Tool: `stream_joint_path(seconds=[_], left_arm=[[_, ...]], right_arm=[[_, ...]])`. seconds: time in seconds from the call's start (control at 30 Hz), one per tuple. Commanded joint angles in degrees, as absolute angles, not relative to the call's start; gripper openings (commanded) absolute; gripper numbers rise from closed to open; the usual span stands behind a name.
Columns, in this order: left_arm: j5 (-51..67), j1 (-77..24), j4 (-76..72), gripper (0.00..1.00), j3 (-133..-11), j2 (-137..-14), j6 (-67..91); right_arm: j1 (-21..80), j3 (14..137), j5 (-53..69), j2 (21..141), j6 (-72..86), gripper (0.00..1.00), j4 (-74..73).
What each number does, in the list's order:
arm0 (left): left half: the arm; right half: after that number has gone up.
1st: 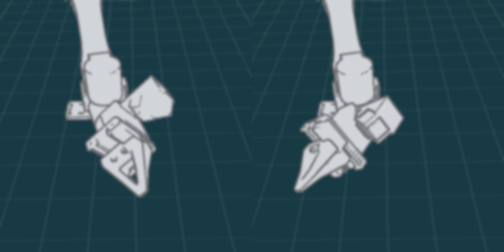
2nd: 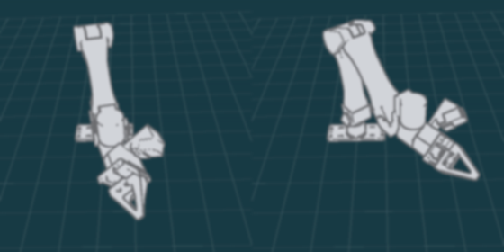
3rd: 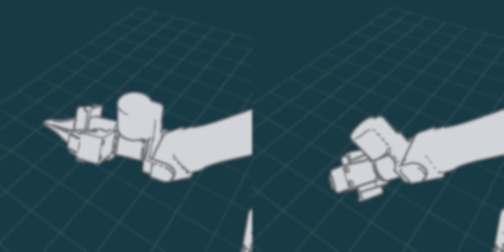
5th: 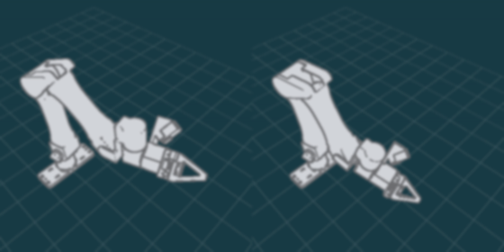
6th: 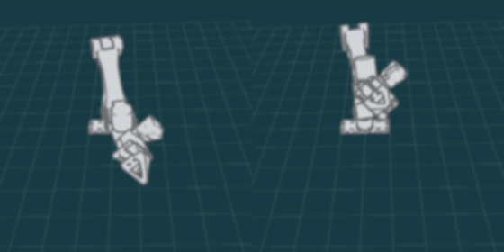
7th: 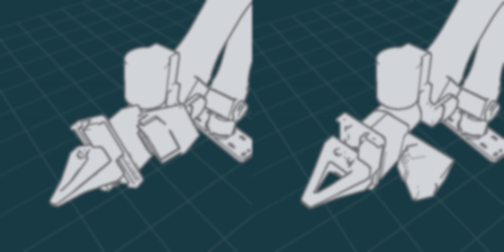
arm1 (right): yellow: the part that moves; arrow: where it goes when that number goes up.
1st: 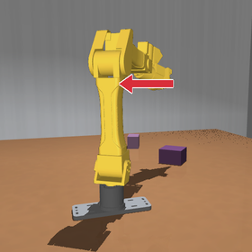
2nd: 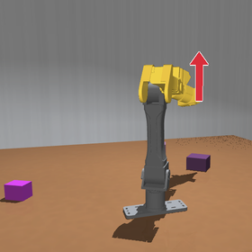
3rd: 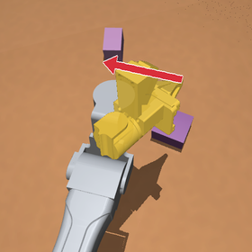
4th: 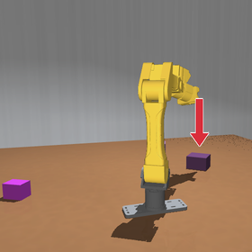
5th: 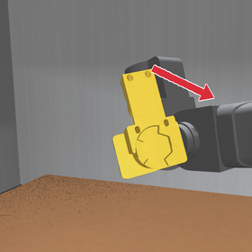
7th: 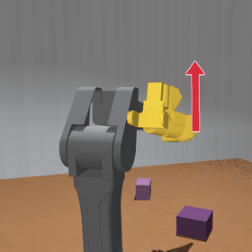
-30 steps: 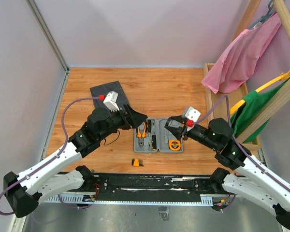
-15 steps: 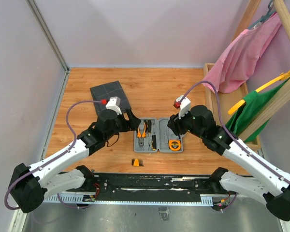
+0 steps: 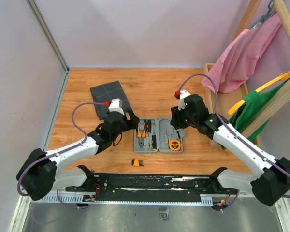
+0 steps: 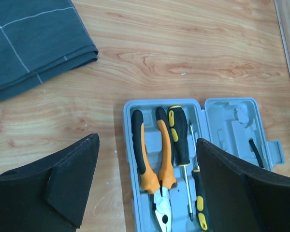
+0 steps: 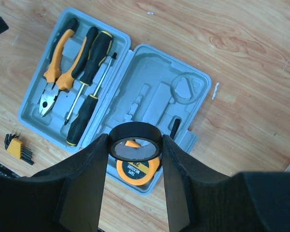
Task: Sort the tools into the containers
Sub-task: Place the engineering item in the storage box.
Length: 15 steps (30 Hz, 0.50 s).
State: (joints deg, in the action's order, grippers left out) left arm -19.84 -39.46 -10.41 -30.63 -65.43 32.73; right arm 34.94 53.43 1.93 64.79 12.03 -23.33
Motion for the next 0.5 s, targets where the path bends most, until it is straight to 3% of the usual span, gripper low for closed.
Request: stream_joint_path(seconds=[0.0, 0.47], left_arm=[[-22.32, -39.02, -18.69, 0.85, -30.42, -68.65, 30.33], [-25.78, -39.03, -20.28, 0.84, -27.97, -71.29, 30.24]], right_arm=[[33.01, 57.44, 3.46, 68.63, 14.56, 0.32, -28.37], [25.9, 66.23, 5.2, 86.66, 14.6, 0.32, -34.2]])
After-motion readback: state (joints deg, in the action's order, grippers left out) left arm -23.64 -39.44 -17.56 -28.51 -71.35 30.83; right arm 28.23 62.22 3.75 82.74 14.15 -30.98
